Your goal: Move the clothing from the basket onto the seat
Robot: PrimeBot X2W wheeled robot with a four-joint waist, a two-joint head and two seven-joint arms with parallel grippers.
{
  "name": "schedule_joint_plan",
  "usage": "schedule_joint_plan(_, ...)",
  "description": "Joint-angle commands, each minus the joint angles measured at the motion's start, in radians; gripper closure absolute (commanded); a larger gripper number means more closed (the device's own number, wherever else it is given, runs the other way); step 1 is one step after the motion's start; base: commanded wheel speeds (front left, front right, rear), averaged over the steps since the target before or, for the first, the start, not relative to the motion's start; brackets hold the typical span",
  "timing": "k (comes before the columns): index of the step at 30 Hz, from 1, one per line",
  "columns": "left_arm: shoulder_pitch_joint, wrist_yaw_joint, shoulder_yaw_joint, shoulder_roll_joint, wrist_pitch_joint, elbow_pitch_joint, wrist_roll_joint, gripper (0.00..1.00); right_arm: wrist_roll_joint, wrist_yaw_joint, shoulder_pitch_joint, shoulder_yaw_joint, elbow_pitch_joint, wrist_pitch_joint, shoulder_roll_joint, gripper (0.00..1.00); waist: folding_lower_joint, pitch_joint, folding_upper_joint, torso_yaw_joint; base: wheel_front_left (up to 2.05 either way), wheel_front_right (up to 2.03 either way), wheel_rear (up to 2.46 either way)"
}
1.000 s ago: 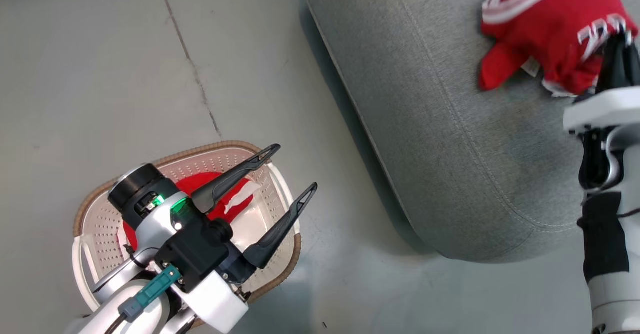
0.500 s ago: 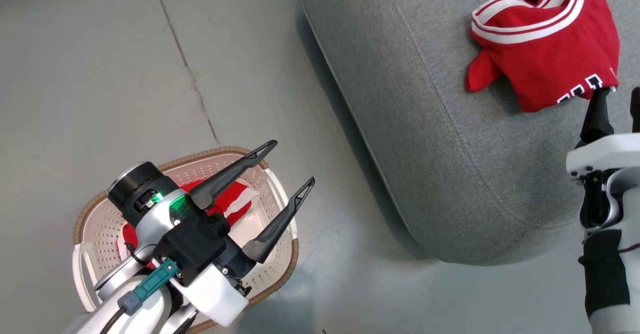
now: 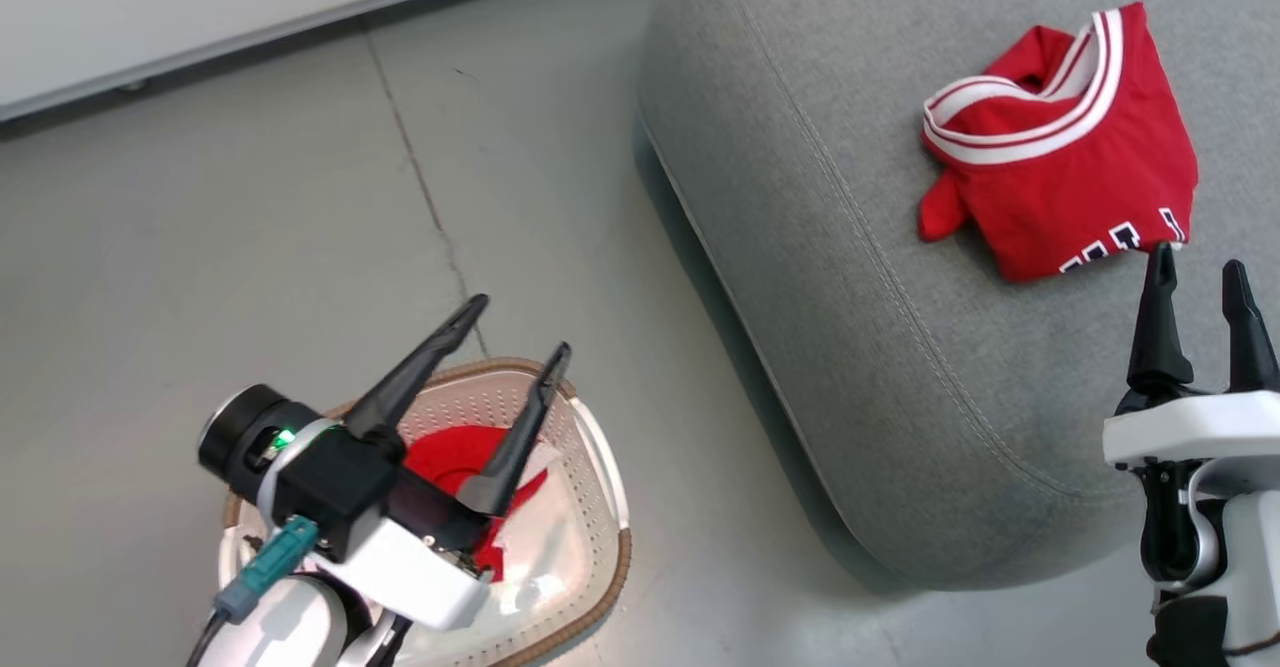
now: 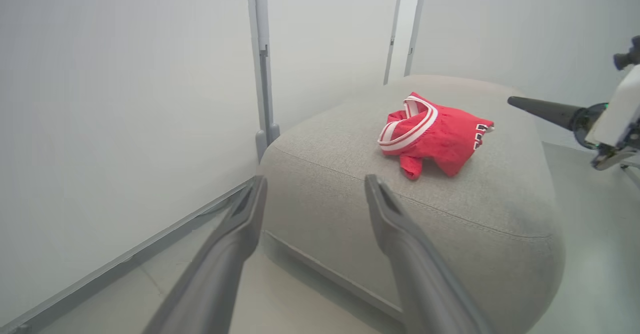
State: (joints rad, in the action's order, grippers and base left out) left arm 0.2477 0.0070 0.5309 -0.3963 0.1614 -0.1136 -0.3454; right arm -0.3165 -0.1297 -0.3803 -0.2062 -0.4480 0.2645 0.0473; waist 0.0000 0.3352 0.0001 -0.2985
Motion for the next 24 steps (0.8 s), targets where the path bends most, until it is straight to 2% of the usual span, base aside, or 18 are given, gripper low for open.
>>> schedule_joint_plan(1, -0.01, 0.009, -0.012, 0.0, 0.009, 0.007, -0.009, 0.0, -0.004, -0.002, 0.017, 0.01, 0.023, 0.001, 0.006, 0.0, 0.0, -0.027, -0.0001, 0.026, 0.0, 0.0, 0.0)
schedule_joint_plan(12, -0.063, 0.09, -0.111, 0.03, 0.068, 0.088, -0.076, 0.0, 0.044, -0.002, 0.145, 0.141, 0.257, -0.029, 0.007, 0.0, 0.0, -0.118, -0.0001, 0.177, 0.0, 0.0, 0.0)
schedule_joint_plan(19, -0.084, 0.118, -0.171, 0.037, 0.089, 0.136, -0.103, 0.0, 0.049, -0.002, 0.198, 0.208, 0.355, -0.082, 0.007, 0.0, 0.0, -0.148, -0.0001, 0.283, 0.0, 0.0, 0.0)
schedule_joint_plan(24, -0.101, 0.129, -0.213, 0.043, 0.097, 0.157, -0.123, 0.0, 0.059, -0.002, 0.225, 0.227, 0.384, -0.104, 0.007, 0.0, 0.0, -0.17, -0.0001, 0.323, 0.0, 0.0, 0.0)
